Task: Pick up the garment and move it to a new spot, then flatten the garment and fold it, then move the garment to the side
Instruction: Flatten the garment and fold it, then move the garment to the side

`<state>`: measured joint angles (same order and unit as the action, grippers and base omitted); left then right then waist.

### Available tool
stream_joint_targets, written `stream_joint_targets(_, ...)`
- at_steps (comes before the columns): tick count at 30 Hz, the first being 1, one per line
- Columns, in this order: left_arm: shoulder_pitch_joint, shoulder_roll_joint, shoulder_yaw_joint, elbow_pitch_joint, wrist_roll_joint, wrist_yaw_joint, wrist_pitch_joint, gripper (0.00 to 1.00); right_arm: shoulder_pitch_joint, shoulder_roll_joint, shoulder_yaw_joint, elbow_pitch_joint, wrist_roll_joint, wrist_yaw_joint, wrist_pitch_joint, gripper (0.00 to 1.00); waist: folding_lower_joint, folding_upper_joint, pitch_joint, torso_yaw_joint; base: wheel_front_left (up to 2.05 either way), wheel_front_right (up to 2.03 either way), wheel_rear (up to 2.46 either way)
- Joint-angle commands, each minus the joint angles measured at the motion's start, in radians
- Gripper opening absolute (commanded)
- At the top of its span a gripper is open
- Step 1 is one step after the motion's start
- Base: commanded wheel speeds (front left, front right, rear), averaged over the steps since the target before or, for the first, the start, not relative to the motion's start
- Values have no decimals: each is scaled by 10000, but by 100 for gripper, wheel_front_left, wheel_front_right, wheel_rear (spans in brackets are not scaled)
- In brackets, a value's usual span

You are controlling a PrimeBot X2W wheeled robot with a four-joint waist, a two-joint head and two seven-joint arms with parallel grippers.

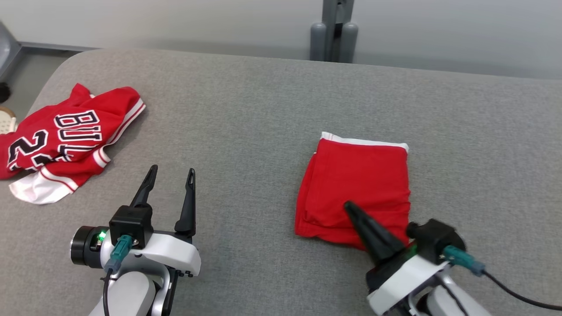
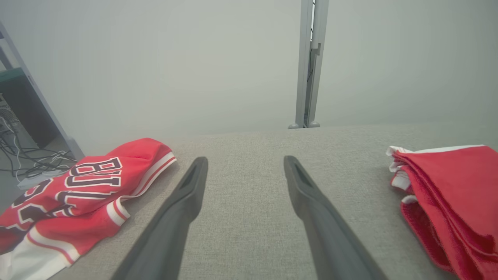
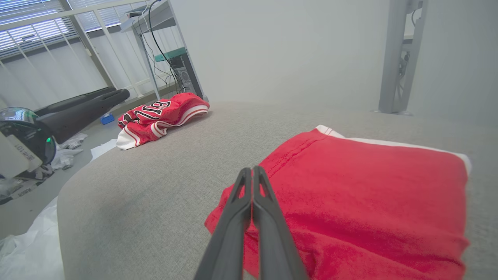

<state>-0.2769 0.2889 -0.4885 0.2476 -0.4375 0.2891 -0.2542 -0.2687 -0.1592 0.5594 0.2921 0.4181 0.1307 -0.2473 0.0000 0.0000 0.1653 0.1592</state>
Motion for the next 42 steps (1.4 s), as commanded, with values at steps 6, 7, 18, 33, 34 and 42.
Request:
stream_joint_targets(6, -83, 118, -4, -158, 48, 128, 36, 100, 548, -64, -1739, -881, -568, 3, 180, 0, 0, 0, -178, -448, 0, 0, 0)
stream_joint_targets(7, -61, 142, -1, -167, 46, 141, 35, 100, 626, -52, -2114, -974, -740, 3, 240, 0, 0, 0, -211, -503, 0, 0, 0)
stream_joint_targets(18, 45, 319, -230, -300, 133, 115, 233, 100, 1557, 418, -5526, -1839, -2620, 3, 1082, 100, 0, 0, -507, -727, 0, 0, 0)
stream_joint_targets(33, 575, 592, -291, -577, 22, 266, 315, 100, 3024, 719, -6751, -3225, -3196, 1, 1982, 100, 0, 0, -799, -966, 0, 0, 0)
stream_joint_targets(34, 581, 604, -298, -603, 20, 278, 329, 100, 3053, 730, -6769, -3274, -3183, 1, 2021, 100, 0, 0, -795, -967, 0, 0, 0)
stream_joint_targets(42, 334, 582, -348, -663, 5, 277, 355, 100, 3033, 716, -6725, -3342, -3232, 1, 2190, 100, 0, 0, -661, -831, 0, 0, 0)
